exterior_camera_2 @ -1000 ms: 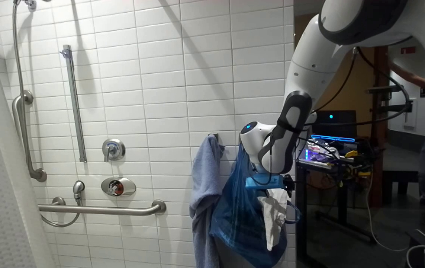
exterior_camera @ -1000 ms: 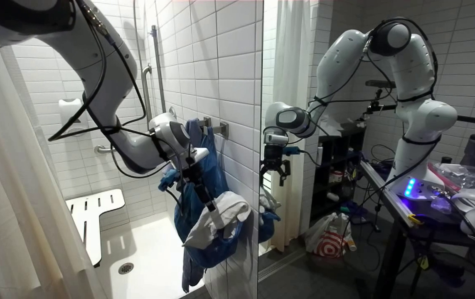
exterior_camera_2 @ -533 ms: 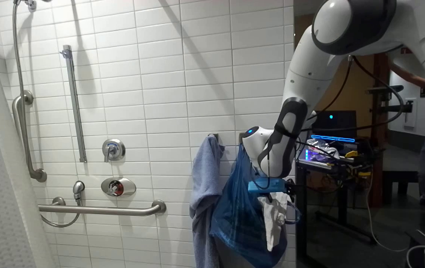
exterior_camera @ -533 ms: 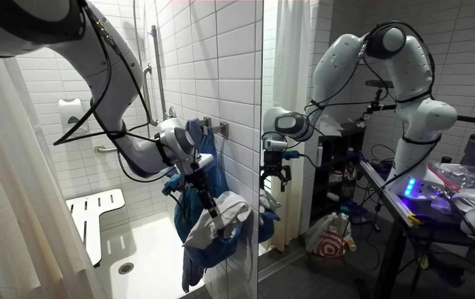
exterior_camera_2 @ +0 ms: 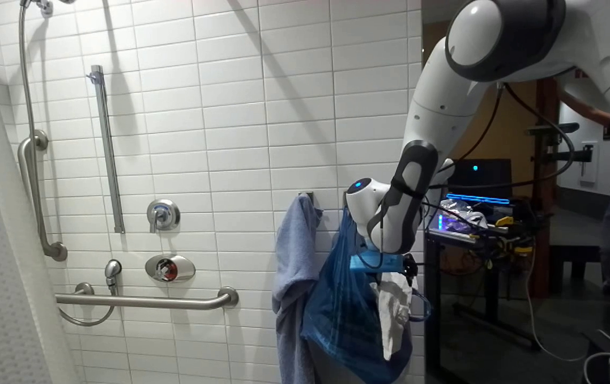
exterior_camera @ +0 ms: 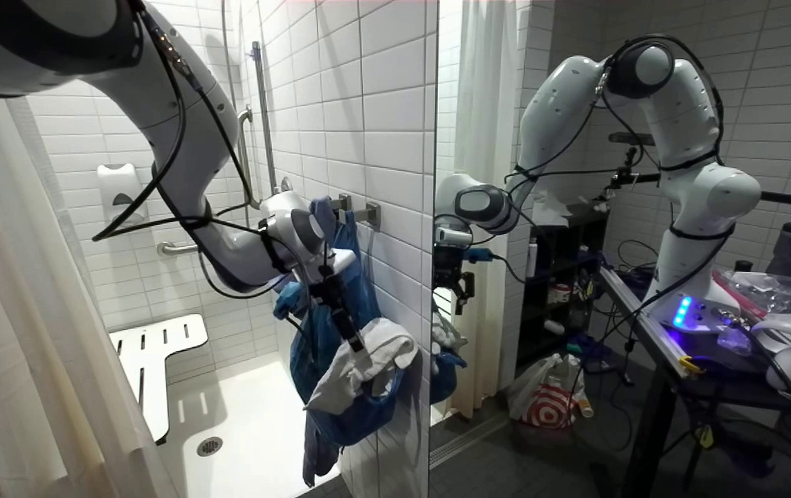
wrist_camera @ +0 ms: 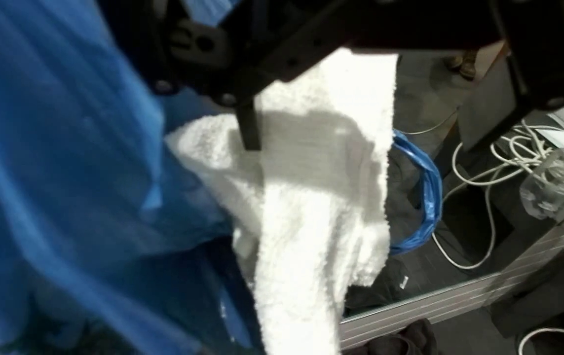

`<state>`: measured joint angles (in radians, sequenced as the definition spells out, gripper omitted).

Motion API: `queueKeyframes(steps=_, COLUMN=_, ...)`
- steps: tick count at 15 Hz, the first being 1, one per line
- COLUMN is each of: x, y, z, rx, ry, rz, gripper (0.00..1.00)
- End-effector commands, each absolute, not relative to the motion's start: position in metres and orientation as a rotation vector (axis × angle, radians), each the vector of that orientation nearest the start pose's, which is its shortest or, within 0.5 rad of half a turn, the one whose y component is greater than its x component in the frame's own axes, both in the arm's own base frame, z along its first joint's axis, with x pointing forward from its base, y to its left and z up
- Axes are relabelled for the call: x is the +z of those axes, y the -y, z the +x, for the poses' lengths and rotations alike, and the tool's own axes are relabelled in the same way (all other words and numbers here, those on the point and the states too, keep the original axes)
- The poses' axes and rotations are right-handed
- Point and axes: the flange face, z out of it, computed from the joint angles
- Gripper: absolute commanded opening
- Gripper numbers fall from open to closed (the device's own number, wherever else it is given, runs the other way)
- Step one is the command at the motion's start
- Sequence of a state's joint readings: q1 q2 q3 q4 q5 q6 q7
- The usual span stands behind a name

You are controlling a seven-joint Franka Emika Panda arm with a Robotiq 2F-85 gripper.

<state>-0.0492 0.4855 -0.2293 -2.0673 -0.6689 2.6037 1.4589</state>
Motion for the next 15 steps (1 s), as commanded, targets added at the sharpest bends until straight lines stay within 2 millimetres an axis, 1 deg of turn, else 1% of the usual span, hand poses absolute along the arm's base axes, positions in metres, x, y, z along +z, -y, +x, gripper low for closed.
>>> queueKeyframes(steps=1, x=0.205, y=0.137, z=0.585, rx=-0.572, ry=-1.783, rz=-2.895, gripper=1.0)
queueKeyframes(steps=3, x=0.207, y=0.134, z=0.583, rx=-0.596, ry=-1.744, rz=-2.888, gripper=1.0)
queueKeyframes(steps=4, x=0.204, y=0.13, z=0.588, rx=-0.6, ry=-1.734, rz=-2.884, gripper=1.0)
queueKeyframes(steps=5, x=0.205, y=0.134, z=0.581, rx=-0.592, ry=-1.734, rz=-2.886, gripper=1.0)
queueKeyframes(steps=6, x=0.2, y=0.13, z=0.589, rx=-0.588, ry=-1.729, rz=-2.883, gripper=1.0)
queueKeyframes(steps=7, x=0.2, y=0.134, z=0.583, rx=-0.572, ry=-1.74, rz=-2.884, gripper=1.0)
queueKeyframes(steps=9, x=0.195, y=0.136, z=0.588, rx=-0.544, ry=-1.755, rz=-2.879, gripper=1.0)
queueKeyframes(steps=10, x=0.194, y=0.141, z=0.583, rx=-0.522, ry=-1.77, rz=-2.877, gripper=1.0)
queueKeyframes(steps=11, x=0.191, y=0.139, z=0.59, rx=-0.512, ry=-1.772, rz=-2.871, gripper=1.0)
queueKeyframes(steps=12, x=0.192, y=0.145, z=0.582, rx=-0.492, ry=-1.786, rz=-2.869, gripper=1.0)
queueKeyframes(steps=13, x=0.189, y=0.144, z=0.588, rx=-0.485, ry=-1.787, rz=-2.864, gripper=1.0)
queueKeyframes(steps=14, x=0.187, y=0.145, z=0.587, rx=-0.473, ry=-1.792, rz=-2.86, gripper=1.0)
queueKeyframes(steps=15, x=0.189, y=0.15, z=0.58, rx=-0.457, ry=-1.8, rz=-2.86, gripper=1.0)
